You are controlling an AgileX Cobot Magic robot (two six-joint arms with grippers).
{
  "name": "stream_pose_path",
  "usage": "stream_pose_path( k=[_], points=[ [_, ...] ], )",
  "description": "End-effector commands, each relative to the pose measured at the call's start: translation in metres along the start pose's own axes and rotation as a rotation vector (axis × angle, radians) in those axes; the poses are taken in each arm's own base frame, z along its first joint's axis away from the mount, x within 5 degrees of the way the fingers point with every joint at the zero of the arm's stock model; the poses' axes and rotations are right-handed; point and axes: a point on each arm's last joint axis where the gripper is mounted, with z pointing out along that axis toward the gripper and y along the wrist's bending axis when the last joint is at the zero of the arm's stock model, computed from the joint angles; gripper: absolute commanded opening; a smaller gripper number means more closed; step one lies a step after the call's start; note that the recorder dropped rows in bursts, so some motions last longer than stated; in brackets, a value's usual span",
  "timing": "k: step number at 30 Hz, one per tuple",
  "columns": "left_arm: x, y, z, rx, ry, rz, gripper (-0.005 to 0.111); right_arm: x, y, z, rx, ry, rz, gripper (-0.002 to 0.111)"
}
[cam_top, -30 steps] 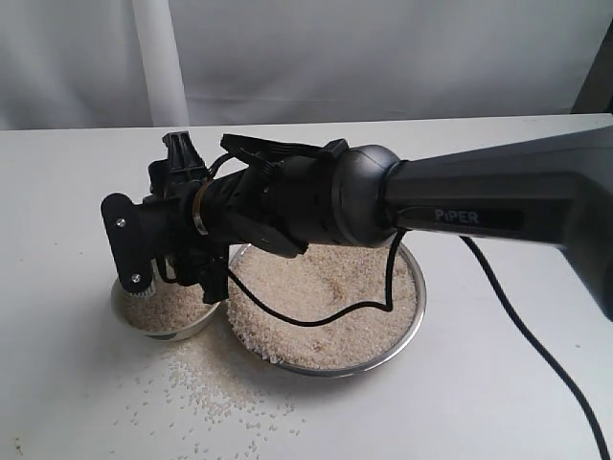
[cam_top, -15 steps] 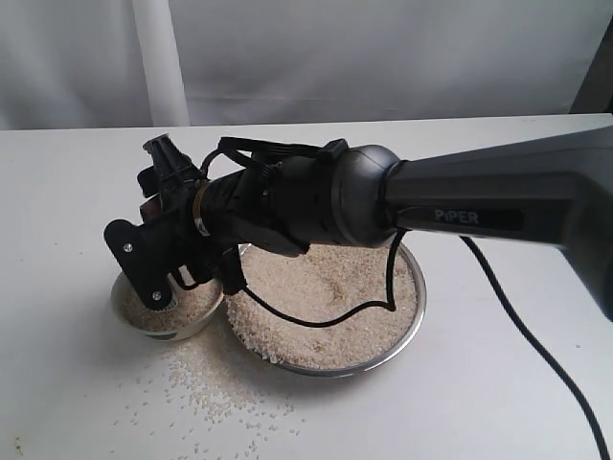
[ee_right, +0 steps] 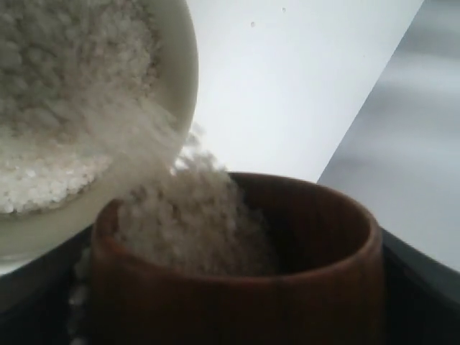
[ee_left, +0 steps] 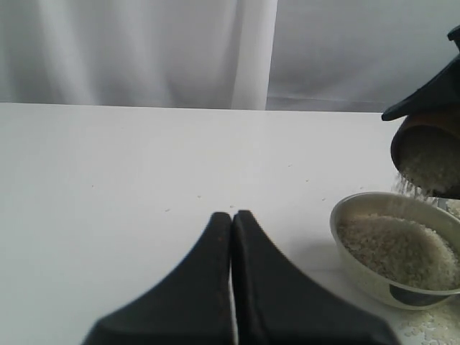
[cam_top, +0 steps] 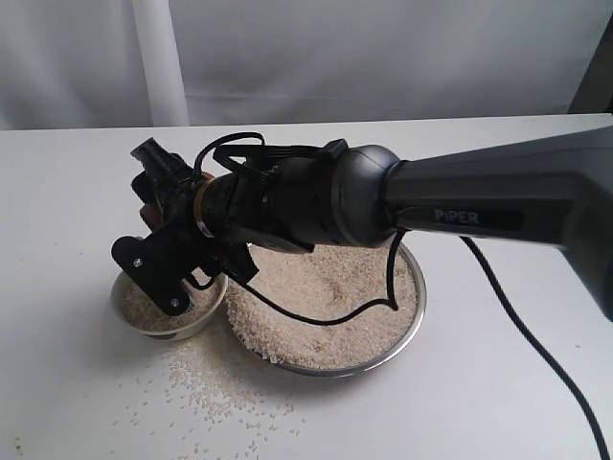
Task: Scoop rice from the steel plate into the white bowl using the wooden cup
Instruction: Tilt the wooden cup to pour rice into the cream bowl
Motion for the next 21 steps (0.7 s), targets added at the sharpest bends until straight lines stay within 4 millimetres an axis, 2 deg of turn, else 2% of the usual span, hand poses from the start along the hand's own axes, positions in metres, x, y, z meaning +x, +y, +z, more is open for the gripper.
stream_pose_path(
  k=[1,13,21],
  points=[
    [-0.0031,-0.0005,-0.0008,0.006,-0.016,-0.006,0.0,0.0006,-0.007,-0.0025,0.03,0.002,-0.048,0.0],
    [-0.0031,-0.0005,-0.0008,0.006,-0.016,-0.006,0.0,0.0027,-0.0044,-0.0028,-0.009,0.056,-0.221,0.0],
    [-0.0031,-0.0005,-0.0008,0.006,-0.016,-0.006,0.0,0.0017,-0.0049,-0.0031,-0.011,0.062,-0.243,0.0]
  ],
)
